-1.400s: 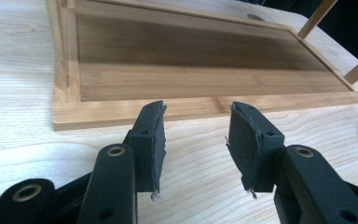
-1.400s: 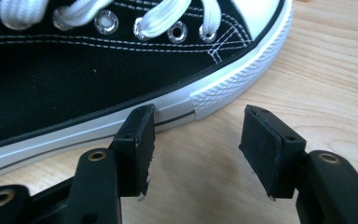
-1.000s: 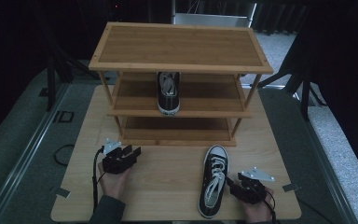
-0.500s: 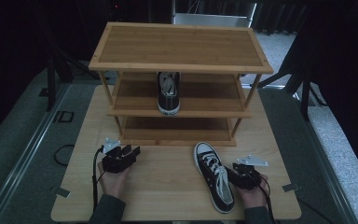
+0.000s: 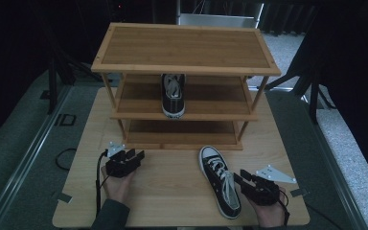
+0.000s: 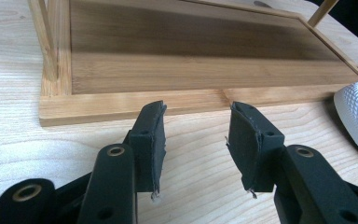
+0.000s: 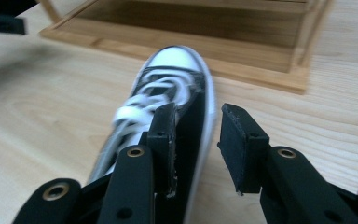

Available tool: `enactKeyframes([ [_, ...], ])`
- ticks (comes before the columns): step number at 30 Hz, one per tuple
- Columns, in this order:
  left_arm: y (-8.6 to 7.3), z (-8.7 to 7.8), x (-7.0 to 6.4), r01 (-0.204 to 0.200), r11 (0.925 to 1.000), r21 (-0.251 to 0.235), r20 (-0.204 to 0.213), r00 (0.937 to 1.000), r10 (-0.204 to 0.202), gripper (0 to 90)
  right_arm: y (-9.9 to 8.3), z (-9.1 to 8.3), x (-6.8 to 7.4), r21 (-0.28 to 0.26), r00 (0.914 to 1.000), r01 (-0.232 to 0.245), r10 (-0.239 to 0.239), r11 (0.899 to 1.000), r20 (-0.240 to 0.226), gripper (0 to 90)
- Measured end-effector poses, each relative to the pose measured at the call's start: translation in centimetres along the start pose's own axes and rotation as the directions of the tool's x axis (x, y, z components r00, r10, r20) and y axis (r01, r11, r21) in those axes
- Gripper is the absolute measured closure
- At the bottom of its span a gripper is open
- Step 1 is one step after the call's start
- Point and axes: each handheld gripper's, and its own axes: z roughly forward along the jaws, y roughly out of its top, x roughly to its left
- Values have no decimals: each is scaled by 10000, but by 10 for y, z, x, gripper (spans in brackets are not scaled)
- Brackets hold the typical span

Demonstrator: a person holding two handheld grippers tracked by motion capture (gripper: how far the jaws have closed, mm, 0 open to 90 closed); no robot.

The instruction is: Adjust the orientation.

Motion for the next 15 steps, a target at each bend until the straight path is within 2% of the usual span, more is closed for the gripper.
enactKeyframes([
  [4,0,0,0,12,10000,-21,0,10000,-12,562,-1,5,9,344,9994,319,-313,9989,-165,654],
  [7,0,0,1,21,10000,-26,0,10000,-21,562,-5,13,11,755,9991,435,-434,9962,-36,683],
  [15,-1,1,-1,-11,10000,17,10,10000,11,562,-8,23,12,1290,9993,365,-358,9910,-78,755],
])
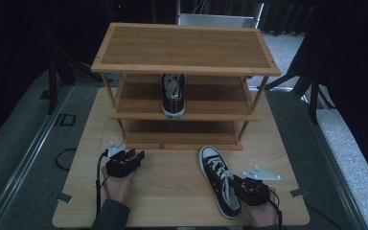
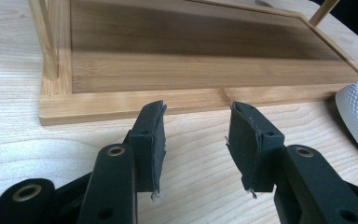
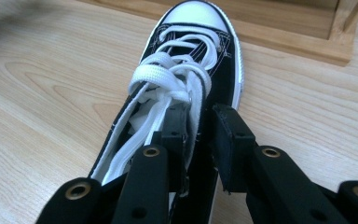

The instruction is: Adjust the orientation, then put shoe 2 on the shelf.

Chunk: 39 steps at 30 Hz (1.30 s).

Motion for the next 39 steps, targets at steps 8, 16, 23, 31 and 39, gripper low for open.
enactKeyframes([
  [8,0,1,0,-15,10000,23,7,10000,15,562,3,7,1,153,9995,-201,205,9997,-244,840],
  [16,0,2,-1,-44,10000,66,-1,10000,44,562,2,8,-3,28,9955,-773,773,9970,-557,880],
  [23,-1,3,0,-6,10000,63,-7,10000,6,562,-1,6,-8,-155,9807,-1581,1552,9873,-1188,883],
  [31,-1,3,0,25,10000,78,15,10000,-25,562,-1,4,-8,-263,9749,-1859,1811,9822,-1293,884],
  [39,-1,5,0,36,9999,147,33,10000,-37,560,1,0,-8,-461,9705,-2049,1968,9777,-1392,884],
])
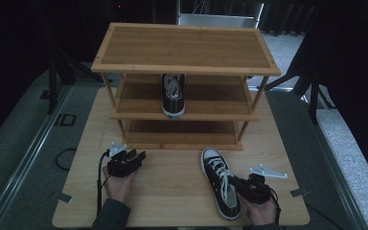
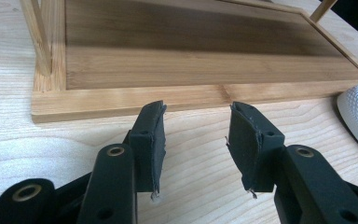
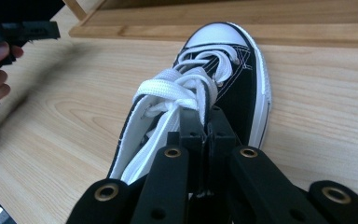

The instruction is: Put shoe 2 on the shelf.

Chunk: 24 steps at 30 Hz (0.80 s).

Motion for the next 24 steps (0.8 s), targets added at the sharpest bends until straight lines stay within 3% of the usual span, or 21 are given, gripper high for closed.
enactKeyframes([
  [10,-1,1,-1,-20,10000,37,23,10000,20,558,8,-8,7,-457,9989,-49,27,9989,-471,884],
  [24,-1,2,0,52,10000,69,22,10000,-52,557,32,-23,24,-1243,9937,31,-170,9922,-1111,883],
])
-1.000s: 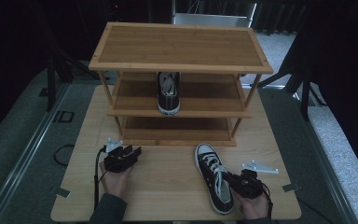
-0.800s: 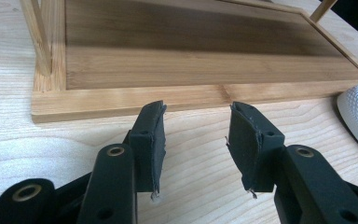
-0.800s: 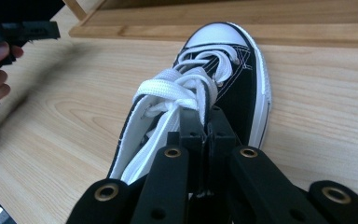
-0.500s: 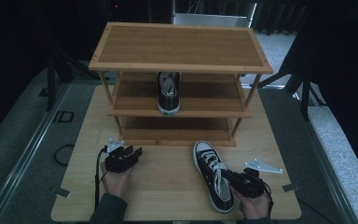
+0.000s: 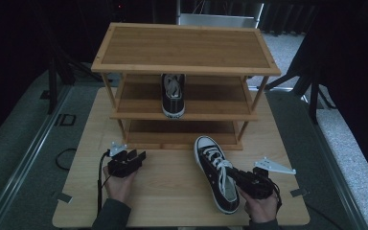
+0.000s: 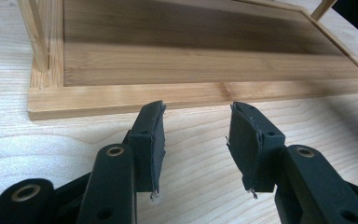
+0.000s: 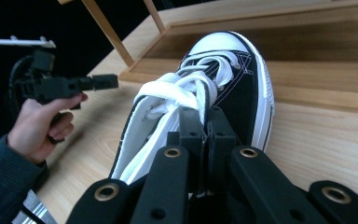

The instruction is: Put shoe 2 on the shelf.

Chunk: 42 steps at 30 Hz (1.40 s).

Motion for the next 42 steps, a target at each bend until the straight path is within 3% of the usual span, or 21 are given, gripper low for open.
enactKeyframes([
  [11,0,0,1,40,10000,-1,-8,10000,-40,556,15,-1,12,-216,9992,42,-50,9998,-404,883],
  [32,0,0,2,66,10000,27,-3,10000,-66,554,63,-22,43,-911,9926,829,-904,9924,-814,884],
  [37,0,0,2,76,10000,16,-9,10000,-76,553,78,-22,42,-1137,9933,826,-911,9901,-717,884],
  [42,0,0,2,121,9999,-7,-7,9999,-121,553,92,-15,34,-1340,9961,510,-600,9897,-641,883],
])
